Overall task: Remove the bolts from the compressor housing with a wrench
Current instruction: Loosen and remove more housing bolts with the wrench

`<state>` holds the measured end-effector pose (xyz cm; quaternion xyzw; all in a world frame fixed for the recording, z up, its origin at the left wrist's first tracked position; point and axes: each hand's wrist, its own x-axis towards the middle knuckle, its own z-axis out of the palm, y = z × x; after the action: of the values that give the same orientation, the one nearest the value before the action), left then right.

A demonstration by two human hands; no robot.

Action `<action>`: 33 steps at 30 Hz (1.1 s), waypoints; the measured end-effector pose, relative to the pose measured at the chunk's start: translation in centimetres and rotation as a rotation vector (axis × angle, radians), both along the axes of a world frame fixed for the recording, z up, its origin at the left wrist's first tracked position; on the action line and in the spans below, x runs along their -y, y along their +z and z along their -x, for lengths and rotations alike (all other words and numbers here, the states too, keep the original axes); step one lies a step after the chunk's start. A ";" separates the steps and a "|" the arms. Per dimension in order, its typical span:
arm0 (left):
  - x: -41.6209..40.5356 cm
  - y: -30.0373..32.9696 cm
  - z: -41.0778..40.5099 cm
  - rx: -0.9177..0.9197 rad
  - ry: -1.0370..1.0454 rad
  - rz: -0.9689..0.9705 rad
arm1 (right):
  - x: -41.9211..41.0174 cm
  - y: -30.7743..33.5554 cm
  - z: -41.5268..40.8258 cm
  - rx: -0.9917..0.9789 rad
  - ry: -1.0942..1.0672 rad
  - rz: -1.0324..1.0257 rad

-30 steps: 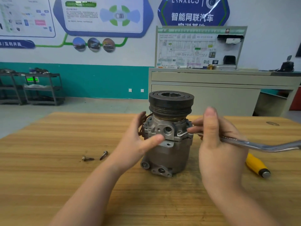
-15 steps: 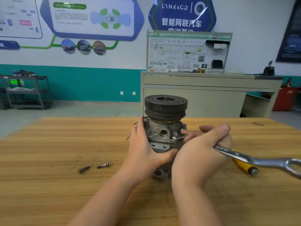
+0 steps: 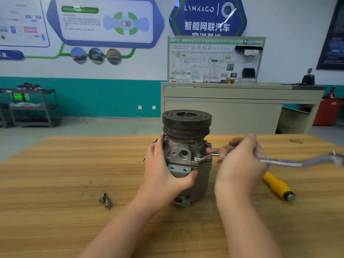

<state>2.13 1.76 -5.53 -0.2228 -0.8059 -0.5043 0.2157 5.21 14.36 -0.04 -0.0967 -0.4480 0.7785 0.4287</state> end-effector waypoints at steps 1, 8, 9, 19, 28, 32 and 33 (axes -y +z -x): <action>0.0 0.0 0.0 -0.002 -0.003 -0.003 | -0.9 0.0 0.5 0.054 0.071 -0.001; -0.1 -0.1 0.0 -0.014 0.003 -0.021 | -4.8 0.1 3.6 0.408 0.675 0.027; -0.1 -0.2 0.0 -0.023 0.013 -0.034 | -4.9 0.2 3.8 0.427 0.677 0.008; -1.6 -0.3 -1.5 -0.066 0.151 -0.061 | -7.0 3.5 -0.2 -0.044 0.816 -0.219; -2.8 -0.8 -2.5 -0.156 0.280 -0.095 | -4.4 0.4 -3.5 -0.203 0.180 -0.676; -2.8 -0.8 -2.7 -0.190 0.302 -0.160 | -3.5 -0.5 -3.3 -0.201 0.078 -0.698; -2.7 -0.7 -2.7 -0.194 0.299 -0.198 | -3.4 -0.6 -3.3 -0.195 0.049 -0.703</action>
<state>4.80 4.45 -6.25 -0.1260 -0.7520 -0.5196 0.3855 8.50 17.74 -0.67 0.1420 -0.6476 0.5925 0.4577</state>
